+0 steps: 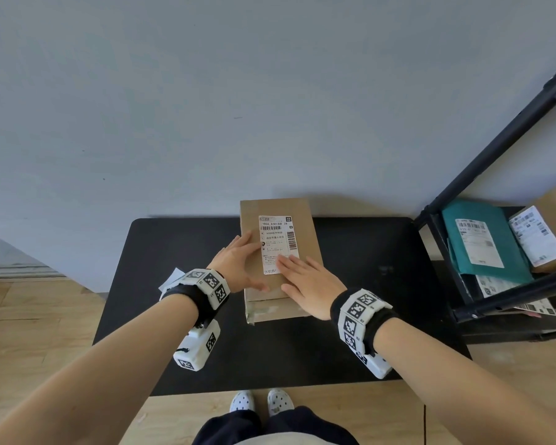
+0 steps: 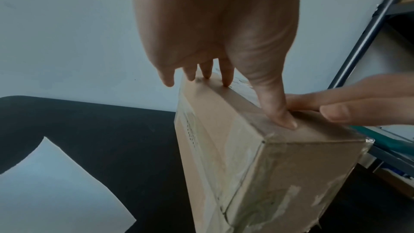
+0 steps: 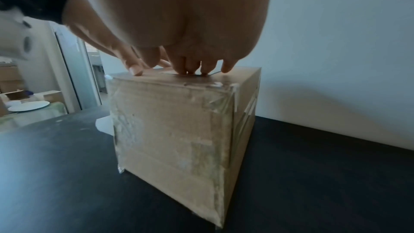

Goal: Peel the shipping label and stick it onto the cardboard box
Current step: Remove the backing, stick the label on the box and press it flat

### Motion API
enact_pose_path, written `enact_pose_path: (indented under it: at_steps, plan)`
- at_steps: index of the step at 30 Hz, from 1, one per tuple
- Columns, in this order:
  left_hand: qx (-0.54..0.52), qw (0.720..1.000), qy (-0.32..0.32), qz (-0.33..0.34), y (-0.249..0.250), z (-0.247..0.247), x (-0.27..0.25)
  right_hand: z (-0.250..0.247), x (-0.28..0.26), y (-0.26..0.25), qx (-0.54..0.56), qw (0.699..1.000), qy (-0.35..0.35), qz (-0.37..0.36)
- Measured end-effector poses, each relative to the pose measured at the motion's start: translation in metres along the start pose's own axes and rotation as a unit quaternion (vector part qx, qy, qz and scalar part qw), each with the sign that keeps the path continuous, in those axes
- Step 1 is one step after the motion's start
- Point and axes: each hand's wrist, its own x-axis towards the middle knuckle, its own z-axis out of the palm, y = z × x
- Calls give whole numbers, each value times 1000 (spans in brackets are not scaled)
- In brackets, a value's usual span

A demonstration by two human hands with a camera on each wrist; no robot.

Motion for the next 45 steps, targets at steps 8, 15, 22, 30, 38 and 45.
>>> enact_pose_path:
  at_steps: [8,15,22,30,38,45]
  plan:
    - [-37,999,-1,9,-8,1,5,11,7,-17,-12,999,13,-32]
    - [0,1000,-29,3,-4,-4,8,14,-24,24,4,999,36,12]
    - [30,999,-43,2,-4,-6,14,8,-26,27,3,999,40,12]
    - [107,992,-64,1,-2,-9,22,-15,10,31,-11,999,9,48]
    - [150,984,-92,11,2,-16,32,-47,53,45,2,997,-22,76]
    - [137,986,-88,17,0,-15,32,-60,74,50,-13,997,-30,77]
